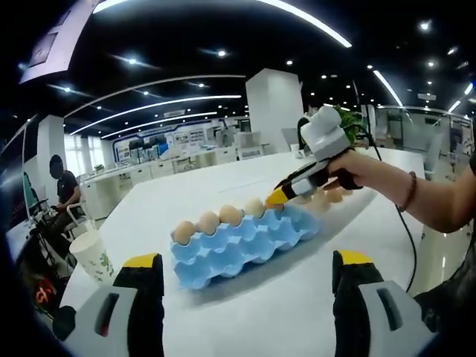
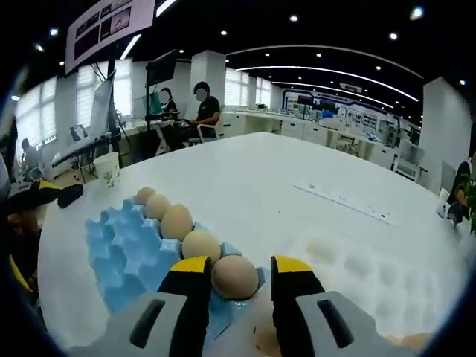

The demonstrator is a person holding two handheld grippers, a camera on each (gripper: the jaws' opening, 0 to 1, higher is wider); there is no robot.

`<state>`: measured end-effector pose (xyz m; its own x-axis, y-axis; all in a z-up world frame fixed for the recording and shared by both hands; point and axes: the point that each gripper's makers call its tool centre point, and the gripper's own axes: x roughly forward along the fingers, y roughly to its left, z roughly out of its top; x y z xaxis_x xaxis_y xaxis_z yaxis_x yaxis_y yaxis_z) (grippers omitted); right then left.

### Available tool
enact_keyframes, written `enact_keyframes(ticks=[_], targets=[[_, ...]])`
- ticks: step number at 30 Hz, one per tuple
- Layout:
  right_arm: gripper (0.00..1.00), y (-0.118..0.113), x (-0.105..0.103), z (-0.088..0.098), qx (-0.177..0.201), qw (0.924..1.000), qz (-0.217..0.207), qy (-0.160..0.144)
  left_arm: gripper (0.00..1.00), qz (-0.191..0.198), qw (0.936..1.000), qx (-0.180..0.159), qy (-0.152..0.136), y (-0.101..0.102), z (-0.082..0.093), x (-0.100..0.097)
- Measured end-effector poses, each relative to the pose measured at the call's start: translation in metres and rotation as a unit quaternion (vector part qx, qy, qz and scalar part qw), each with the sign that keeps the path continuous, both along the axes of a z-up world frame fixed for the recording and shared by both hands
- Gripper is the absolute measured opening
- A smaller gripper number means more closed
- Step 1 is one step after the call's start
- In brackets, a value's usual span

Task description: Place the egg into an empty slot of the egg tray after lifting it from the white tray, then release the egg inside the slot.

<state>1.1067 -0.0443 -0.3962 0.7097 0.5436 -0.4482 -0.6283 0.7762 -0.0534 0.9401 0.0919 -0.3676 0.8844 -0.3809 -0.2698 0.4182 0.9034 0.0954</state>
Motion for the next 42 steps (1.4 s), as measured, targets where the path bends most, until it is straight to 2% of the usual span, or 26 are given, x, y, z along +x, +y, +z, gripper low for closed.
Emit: enact_keyframes(ticks=[6,11,15,19,27,34,42], targets=[[0.43,-0.009,-0.006,0.008,0.014,0.9997,-0.015,-0.015,0.99,0.002,1.0000,-0.002,-0.003,-0.001,0.002,-0.001],[0.48,-0.019,-0.013,0.007,0.023,0.9991,-0.031,-0.014,1.00,-0.001,1.0000,-0.004,-0.003,-0.003,0.001,-0.002],[0.47,-0.030,-0.016,0.006,0.030,0.9983,-0.048,-0.013,1.00,-0.004,0.9999,-0.005,-0.009,-0.004,0.003,-0.003],[0.47,-0.040,-0.018,0.007,0.036,0.9968,-0.069,-0.016,1.00,-0.003,0.9999,0.008,-0.009,-0.006,0.000,-0.004],[0.44,-0.048,-0.023,-0.001,0.045,0.9945,-0.095,-0.001,1.00,-0.002,0.9999,0.013,-0.010,-0.009,0.000,-0.006],[0.37,-0.051,-0.023,-0.011,0.031,0.9941,-0.103,0.012,1.00,0.013,0.9997,0.016,-0.011,-0.003,-0.003,-0.008],[0.35,-0.051,-0.024,-0.016,0.016,0.9908,-0.132,0.029,1.00,0.003,0.9999,0.003,-0.015,-0.005,-0.002,-0.010]])
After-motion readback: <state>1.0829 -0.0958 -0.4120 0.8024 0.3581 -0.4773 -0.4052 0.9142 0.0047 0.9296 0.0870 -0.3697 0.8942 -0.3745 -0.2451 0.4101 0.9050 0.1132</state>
